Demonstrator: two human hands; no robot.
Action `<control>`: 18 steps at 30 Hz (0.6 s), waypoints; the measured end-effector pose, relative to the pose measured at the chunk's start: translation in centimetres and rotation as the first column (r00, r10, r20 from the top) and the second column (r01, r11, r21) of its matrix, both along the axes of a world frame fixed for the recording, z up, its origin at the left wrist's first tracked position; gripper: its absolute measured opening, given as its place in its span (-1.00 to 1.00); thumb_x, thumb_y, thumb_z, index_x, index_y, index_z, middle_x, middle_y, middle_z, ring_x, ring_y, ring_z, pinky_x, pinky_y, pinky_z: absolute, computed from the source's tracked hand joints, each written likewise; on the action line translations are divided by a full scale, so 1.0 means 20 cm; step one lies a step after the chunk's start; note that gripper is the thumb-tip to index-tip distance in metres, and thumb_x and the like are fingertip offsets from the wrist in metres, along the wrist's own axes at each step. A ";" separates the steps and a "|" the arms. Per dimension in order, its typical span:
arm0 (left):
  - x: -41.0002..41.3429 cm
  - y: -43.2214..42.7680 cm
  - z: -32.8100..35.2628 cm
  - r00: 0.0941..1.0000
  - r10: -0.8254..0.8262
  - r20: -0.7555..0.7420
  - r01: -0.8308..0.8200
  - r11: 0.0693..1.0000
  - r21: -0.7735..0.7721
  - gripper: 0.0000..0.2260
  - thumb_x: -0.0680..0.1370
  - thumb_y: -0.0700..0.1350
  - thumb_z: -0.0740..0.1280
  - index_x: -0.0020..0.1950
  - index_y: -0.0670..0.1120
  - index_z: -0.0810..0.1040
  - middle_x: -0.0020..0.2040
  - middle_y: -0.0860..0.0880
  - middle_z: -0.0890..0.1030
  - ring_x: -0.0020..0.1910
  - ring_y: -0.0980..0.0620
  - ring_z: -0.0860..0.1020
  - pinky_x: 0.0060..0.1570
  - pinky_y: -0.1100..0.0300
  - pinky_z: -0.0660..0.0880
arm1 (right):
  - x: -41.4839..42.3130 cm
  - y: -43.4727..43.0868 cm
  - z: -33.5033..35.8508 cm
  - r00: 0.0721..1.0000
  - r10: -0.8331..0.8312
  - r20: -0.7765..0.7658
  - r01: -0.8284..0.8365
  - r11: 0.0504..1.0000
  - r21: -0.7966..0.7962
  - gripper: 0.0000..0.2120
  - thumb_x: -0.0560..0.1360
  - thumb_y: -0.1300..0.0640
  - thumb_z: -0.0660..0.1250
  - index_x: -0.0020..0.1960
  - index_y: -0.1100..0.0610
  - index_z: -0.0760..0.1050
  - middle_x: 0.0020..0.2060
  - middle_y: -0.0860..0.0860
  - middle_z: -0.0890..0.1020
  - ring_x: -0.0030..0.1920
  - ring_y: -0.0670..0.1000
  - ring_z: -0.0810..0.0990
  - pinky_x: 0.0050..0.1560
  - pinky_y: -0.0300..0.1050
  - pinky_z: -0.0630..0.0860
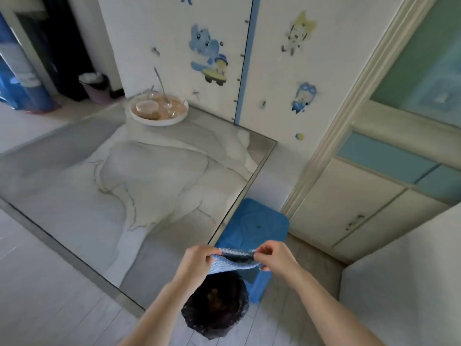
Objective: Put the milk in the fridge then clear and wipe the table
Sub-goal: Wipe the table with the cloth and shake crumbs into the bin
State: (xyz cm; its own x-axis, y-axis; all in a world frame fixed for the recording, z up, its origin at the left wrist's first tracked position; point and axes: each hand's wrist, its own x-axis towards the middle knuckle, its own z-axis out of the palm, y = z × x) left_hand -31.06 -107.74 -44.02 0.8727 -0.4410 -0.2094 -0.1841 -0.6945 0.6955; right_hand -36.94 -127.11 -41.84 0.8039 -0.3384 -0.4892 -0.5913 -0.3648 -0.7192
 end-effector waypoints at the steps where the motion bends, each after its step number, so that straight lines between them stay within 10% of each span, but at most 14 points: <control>1: 0.03 0.00 0.06 1.000 -0.012 0.005 0.012 1.000 0.013 -0.69 0.51 -0.33 0.18 0.12 -0.10 0.62 0.15 -0.02 0.61 0.15 0.08 0.53 -0.05 0.49 0.24 | 0.01 0.00 0.05 1.000 0.005 0.012 -0.005 1.000 0.004 -0.92 0.40 0.27 0.34 -0.25 0.16 0.48 -0.43 -0.02 0.53 -0.42 -0.08 0.54 -0.28 -0.23 0.54; 18: 0.50 0.41 0.81 0.936 -0.260 0.239 0.241 0.965 0.106 -0.74 0.49 -0.27 0.22 0.13 -0.19 0.59 0.13 -0.13 0.61 0.17 -0.04 0.52 0.09 0.36 0.28 | 0.47 0.31 0.72 0.962 0.169 0.216 -0.151 0.984 -0.098 -0.82 0.43 0.28 0.34 -0.33 0.13 0.46 -0.44 0.03 0.55 -0.42 -0.06 0.52 -0.27 -0.25 0.50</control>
State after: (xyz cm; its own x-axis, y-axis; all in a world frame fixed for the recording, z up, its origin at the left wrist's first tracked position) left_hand -21.10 -99.58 -27.82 0.7646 -0.6433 -0.0407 -0.5187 -0.6515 0.5536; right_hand -27.56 -120.97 -27.46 0.9360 -0.2275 -0.2685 -0.3491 -0.5031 -0.7906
